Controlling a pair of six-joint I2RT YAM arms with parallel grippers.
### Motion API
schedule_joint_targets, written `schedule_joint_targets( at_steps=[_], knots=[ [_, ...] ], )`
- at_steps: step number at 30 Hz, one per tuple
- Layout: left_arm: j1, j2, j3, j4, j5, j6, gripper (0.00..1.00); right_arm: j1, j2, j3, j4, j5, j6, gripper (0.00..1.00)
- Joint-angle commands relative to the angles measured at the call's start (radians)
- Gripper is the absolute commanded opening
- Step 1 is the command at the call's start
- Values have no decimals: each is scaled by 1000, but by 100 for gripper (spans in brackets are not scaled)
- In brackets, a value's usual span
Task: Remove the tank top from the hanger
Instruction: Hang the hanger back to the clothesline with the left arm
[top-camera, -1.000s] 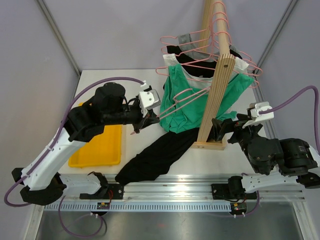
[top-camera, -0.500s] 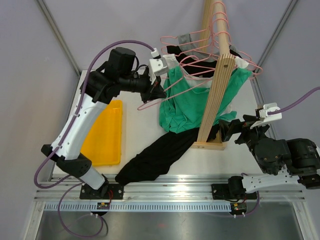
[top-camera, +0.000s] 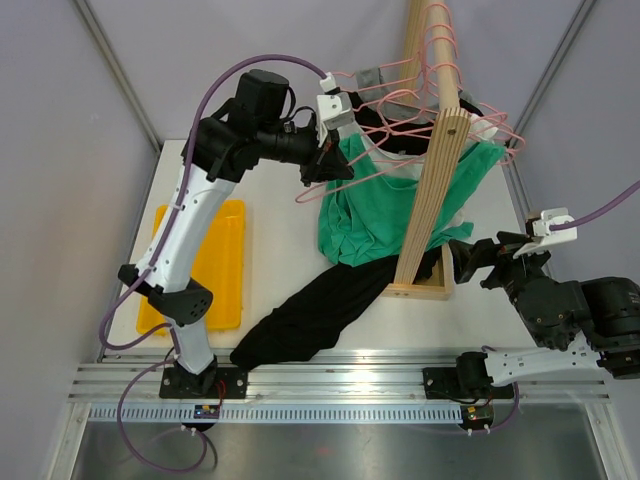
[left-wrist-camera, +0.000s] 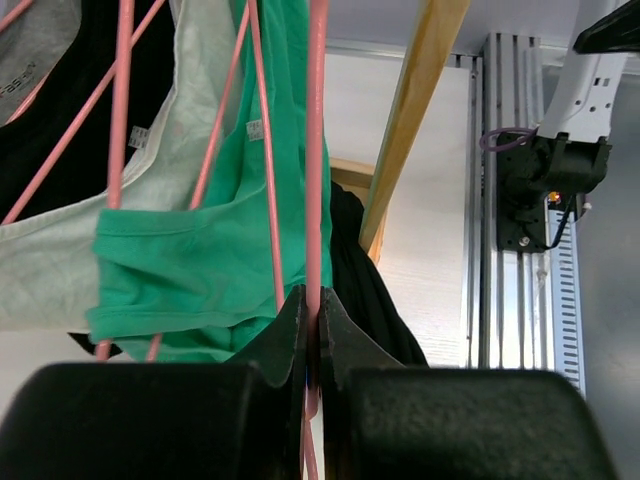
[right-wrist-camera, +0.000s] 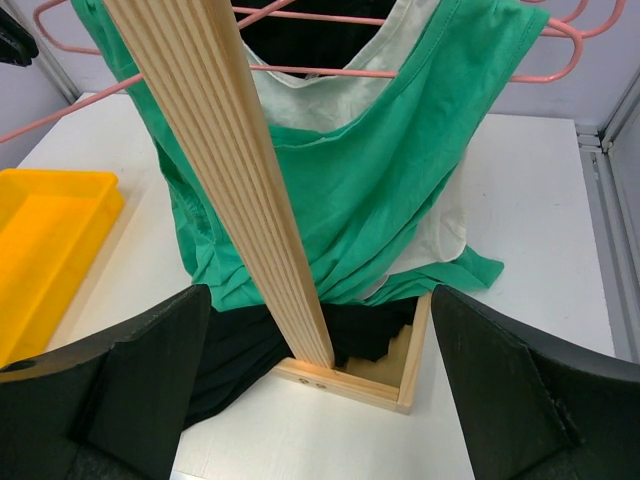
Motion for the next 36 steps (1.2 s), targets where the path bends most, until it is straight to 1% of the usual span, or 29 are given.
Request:
schedule_joint_targets(
  at_steps=[1, 5, 10, 23, 27, 33, 36],
  knots=[
    [3, 26, 58, 76, 94, -55, 0, 8, -10, -1, -31, 43, 54, 99],
    [-16, 53, 59, 122, 117, -96, 0, 8, -13, 0, -57, 48, 77, 99],
    [-83, 90, 81, 148, 72, -108, 0, 8, -23, -5, -59, 48, 80, 100],
    [-117, 113, 99, 234, 66, -174, 0, 8, -60, -22, -85, 46, 108, 99],
    [-134, 123, 73, 217, 48, -164, 0, 8, -71, -28, -85, 46, 110, 100],
    [-183, 156, 53, 124, -38, -102, 0, 8, -83, -37, -83, 48, 111, 100],
    [-192, 147, 27, 105, -64, -90, 0, 8, -85, -42, -80, 48, 113, 99]
  ],
)
